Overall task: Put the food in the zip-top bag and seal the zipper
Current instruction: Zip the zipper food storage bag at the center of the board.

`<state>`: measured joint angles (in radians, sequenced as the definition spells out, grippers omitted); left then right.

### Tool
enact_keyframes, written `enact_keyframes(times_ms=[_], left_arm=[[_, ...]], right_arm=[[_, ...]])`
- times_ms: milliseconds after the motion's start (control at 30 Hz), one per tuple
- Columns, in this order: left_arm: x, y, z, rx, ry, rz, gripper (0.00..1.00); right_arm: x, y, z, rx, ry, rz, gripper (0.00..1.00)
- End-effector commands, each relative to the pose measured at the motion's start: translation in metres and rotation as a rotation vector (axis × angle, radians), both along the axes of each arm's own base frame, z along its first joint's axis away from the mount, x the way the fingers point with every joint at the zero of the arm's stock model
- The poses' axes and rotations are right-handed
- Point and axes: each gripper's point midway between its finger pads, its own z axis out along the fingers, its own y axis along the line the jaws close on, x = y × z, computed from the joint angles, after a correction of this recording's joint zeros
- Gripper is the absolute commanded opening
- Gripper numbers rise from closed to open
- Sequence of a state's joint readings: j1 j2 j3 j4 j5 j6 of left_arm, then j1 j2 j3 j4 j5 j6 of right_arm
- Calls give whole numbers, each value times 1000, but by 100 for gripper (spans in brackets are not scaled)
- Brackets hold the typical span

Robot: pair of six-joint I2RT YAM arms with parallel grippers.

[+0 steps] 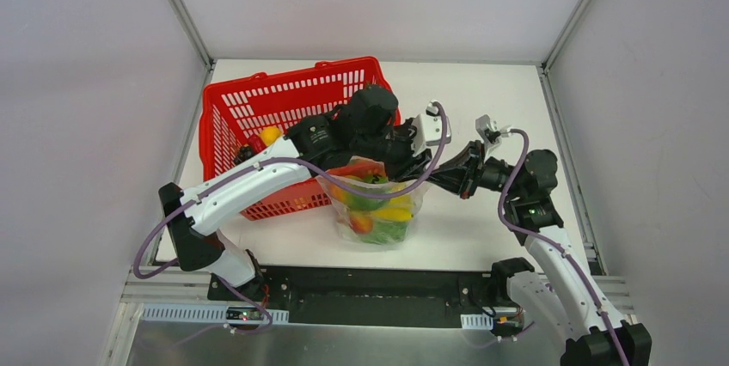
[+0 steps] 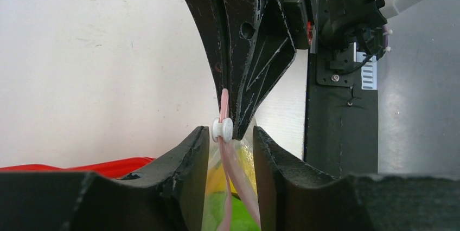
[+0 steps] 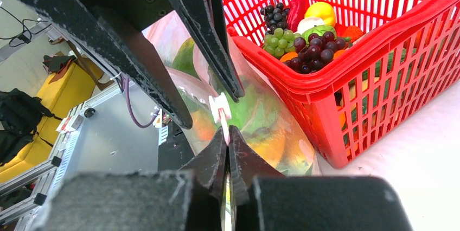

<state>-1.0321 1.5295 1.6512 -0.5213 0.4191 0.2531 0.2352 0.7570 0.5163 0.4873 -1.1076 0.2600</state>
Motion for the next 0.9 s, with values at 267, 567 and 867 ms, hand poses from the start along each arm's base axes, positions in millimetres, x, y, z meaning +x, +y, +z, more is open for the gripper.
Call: enact_keyframes(times_ms=[267, 567, 867], left_arm=[[5, -5, 20, -43, 8, -2, 28], [5, -5, 17, -31, 20, -4, 13], [6, 9, 14, 33, -23, -9, 0]], right_arm=[[-7, -1, 19, 10, -101, 7, 0], [-7, -2, 20, 5, -101, 6, 0], [13, -8, 25, 34, -73, -144, 0]])
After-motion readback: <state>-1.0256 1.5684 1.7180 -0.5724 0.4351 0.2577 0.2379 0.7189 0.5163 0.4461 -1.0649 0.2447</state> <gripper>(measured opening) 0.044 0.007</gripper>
